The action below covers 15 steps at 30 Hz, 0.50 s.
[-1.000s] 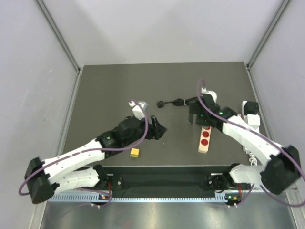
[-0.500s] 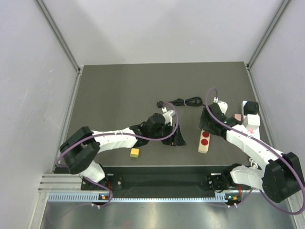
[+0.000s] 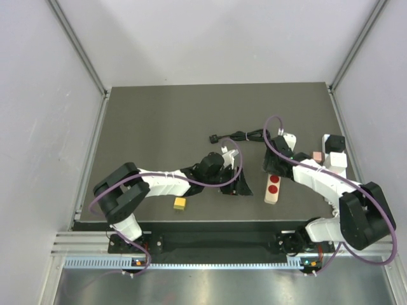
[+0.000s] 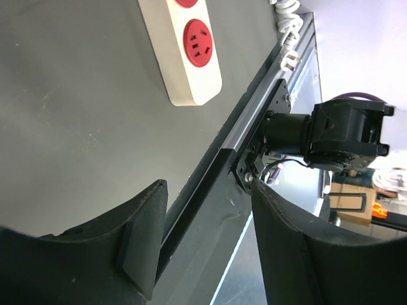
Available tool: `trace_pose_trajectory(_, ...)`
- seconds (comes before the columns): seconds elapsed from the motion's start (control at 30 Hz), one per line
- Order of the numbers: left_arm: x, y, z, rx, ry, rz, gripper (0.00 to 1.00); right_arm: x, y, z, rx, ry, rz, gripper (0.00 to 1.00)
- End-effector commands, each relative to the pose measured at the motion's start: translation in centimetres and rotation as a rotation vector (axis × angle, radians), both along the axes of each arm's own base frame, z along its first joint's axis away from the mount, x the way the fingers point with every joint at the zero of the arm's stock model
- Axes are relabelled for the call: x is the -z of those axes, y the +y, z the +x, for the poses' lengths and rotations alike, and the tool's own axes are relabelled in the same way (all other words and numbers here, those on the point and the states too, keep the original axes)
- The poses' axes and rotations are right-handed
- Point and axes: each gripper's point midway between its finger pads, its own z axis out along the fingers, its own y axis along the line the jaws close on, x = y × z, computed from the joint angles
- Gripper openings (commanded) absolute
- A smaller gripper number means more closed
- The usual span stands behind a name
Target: Pull the plug off the socket
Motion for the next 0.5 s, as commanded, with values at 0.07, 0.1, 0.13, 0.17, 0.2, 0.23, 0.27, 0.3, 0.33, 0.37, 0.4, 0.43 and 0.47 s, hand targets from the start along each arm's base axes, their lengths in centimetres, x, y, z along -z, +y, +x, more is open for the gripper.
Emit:
trace_pose_trajectory(0.07,-1.8,-2.4,0.7,0.027,-0.011,-0.109,0.59,-1.3,-0.2,2.4,0.004,-0.086,-0.036,0.56)
trace_pose_trajectory(0.1,-1.8,-2.6,0.7,0.026,0.000,-0.114,0.58,-1.4,-0.3,2.5,-0.001,-0.093,-0.042,0.56)
trace_pose_trajectory(0.13,-1.6,-2.9,0.8,0.028,0.000,-0.122,0.58,-1.3,-0.4,2.5,-0.001,-0.096,-0.052,0.55)
trace_pose_trajectory(0.17,-1.4,-3.0,0.9,0.027,0.006,-0.125,0.57,-1.3,-0.4,2.6,-0.004,-0.097,-0.058,0.53)
trace_pose_trajectory(0.2,-1.6,-3.3,0.9,0.029,0.012,-0.134,0.56,-1.4,-0.5,2.6,-0.005,-0.099,-0.068,0.51)
trace_pose_trajectory(0.23,-1.2,-3.5,1.0,0.029,0.017,-0.135,0.56,-1.4,-0.5,2.6,-0.008,-0.100,-0.077,0.49)
trace_pose_trajectory(0.27,-1.1,-3.6,1.1,0.026,0.021,-0.135,0.55,-1.5,-0.5,2.7,-0.009,-0.102,-0.079,0.46)
trace_pose_trajectory(0.3,-0.7,-3.8,1.3,0.022,0.025,-0.129,0.54,-1.6,-0.6,2.8,-0.007,-0.108,-0.086,0.44)
trace_pose_trajectory(0.33,-0.7,-3.9,1.4,0.022,0.024,-0.132,0.54,-1.6,-0.6,2.7,-0.010,-0.106,-0.090,0.41)
trace_pose_trajectory(0.37,-0.6,-4.1,1.5,0.020,0.025,-0.130,0.53,-1.8,-0.6,2.8,-0.008,-0.111,-0.094,0.41)
trace_pose_trajectory(0.4,-0.6,-4.3,1.7,0.019,0.022,-0.133,0.53,-1.8,-0.6,2.8,-0.008,-0.112,-0.096,0.41)
trace_pose_trajectory(0.43,-0.1,-4.4,1.9,0.015,0.026,-0.123,0.53,-1.8,-0.6,3.0,-0.009,-0.115,-0.096,0.40)
trace_pose_trajectory(0.47,0.1,-4.5,1.9,0.016,0.028,-0.121,0.53,-1.7,-0.6,2.9,-0.009,-0.111,-0.100,0.40)
